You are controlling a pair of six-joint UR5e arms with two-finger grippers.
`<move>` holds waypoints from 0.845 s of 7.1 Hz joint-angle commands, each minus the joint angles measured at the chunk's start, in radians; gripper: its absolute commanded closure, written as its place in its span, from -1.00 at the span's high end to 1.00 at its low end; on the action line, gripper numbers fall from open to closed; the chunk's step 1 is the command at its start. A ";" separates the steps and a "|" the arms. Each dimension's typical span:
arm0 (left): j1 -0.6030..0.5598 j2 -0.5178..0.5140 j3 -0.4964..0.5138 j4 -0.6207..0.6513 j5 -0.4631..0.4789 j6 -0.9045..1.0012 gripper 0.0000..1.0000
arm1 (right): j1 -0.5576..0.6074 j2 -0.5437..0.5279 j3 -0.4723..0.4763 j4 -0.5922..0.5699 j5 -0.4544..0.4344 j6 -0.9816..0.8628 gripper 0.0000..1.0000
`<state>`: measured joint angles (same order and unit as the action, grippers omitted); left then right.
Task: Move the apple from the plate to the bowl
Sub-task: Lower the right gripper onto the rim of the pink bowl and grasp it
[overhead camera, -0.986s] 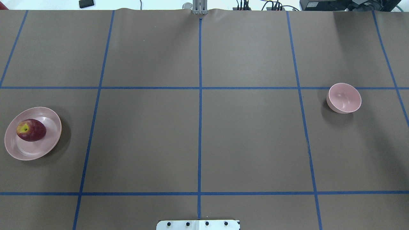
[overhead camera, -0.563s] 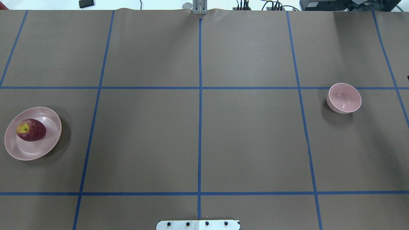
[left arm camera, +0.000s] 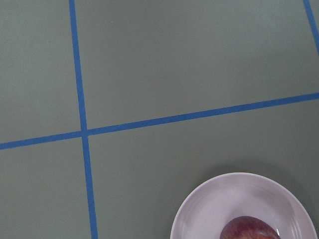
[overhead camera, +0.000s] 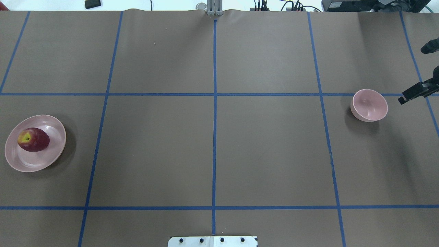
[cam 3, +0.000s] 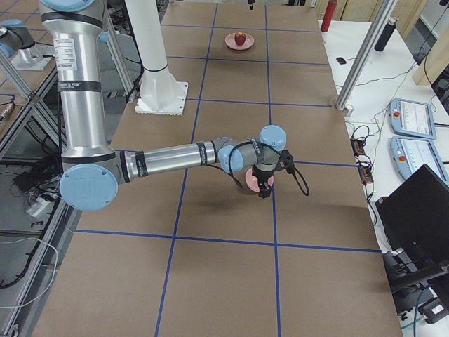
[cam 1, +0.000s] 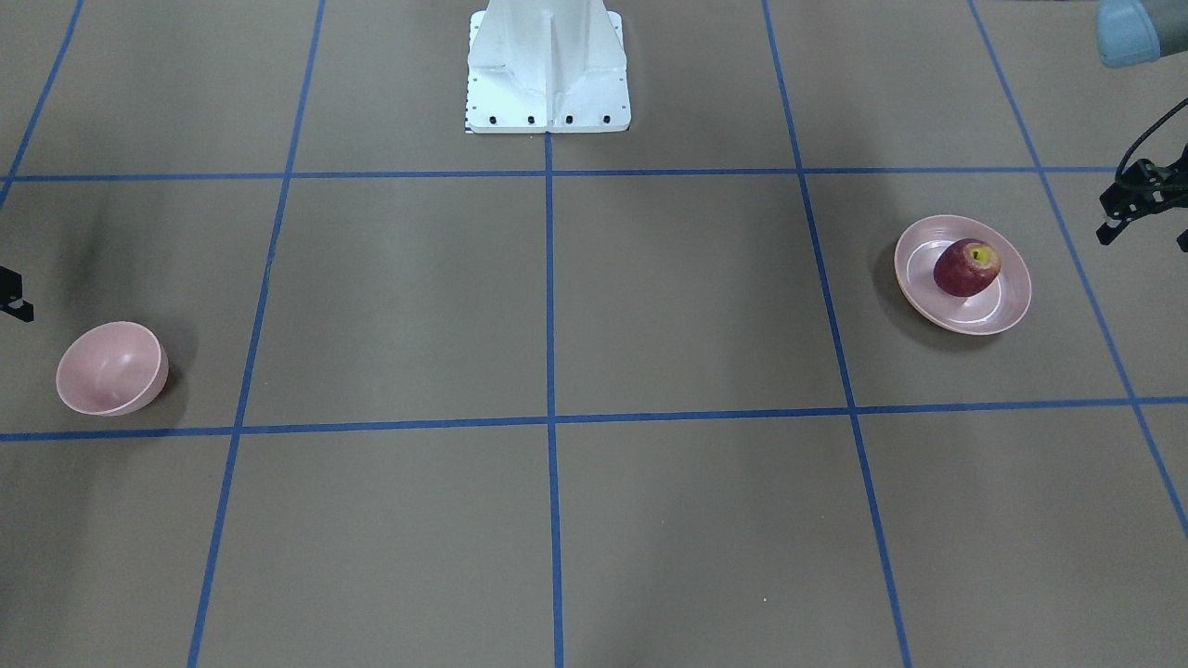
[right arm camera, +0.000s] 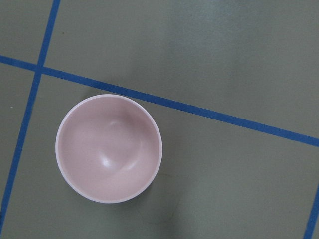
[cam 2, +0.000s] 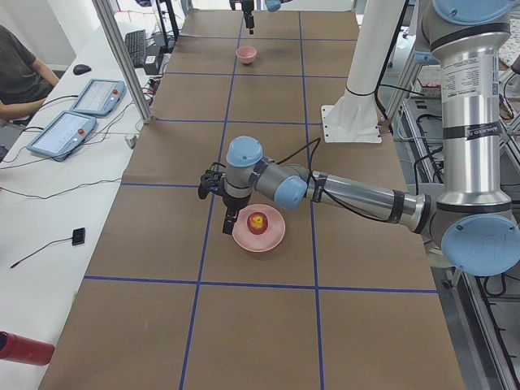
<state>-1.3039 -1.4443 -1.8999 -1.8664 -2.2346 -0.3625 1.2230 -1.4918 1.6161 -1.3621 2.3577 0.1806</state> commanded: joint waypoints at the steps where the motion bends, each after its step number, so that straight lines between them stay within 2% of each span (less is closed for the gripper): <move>1: 0.000 0.005 -0.008 -0.002 0.000 0.011 0.95 | -0.090 0.068 -0.107 0.090 -0.018 0.162 1.00; 3: 0.000 0.002 -0.010 -0.002 0.000 0.011 0.95 | -0.108 0.077 -0.123 0.090 -0.041 0.186 0.98; 4: 0.000 0.002 -0.008 -0.002 0.000 0.011 0.95 | -0.108 0.080 -0.128 0.095 -0.049 0.184 0.72; 5: 0.000 0.001 -0.008 -0.002 0.000 0.011 0.95 | -0.108 0.082 -0.139 0.094 -0.044 0.177 -0.10; 6: 0.000 -0.001 -0.005 -0.002 0.000 0.011 0.95 | -0.108 0.081 -0.143 0.092 -0.044 0.184 -0.53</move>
<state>-1.3039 -1.4434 -1.9075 -1.8684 -2.2351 -0.3513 1.1160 -1.4113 1.4810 -1.2691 2.3130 0.3614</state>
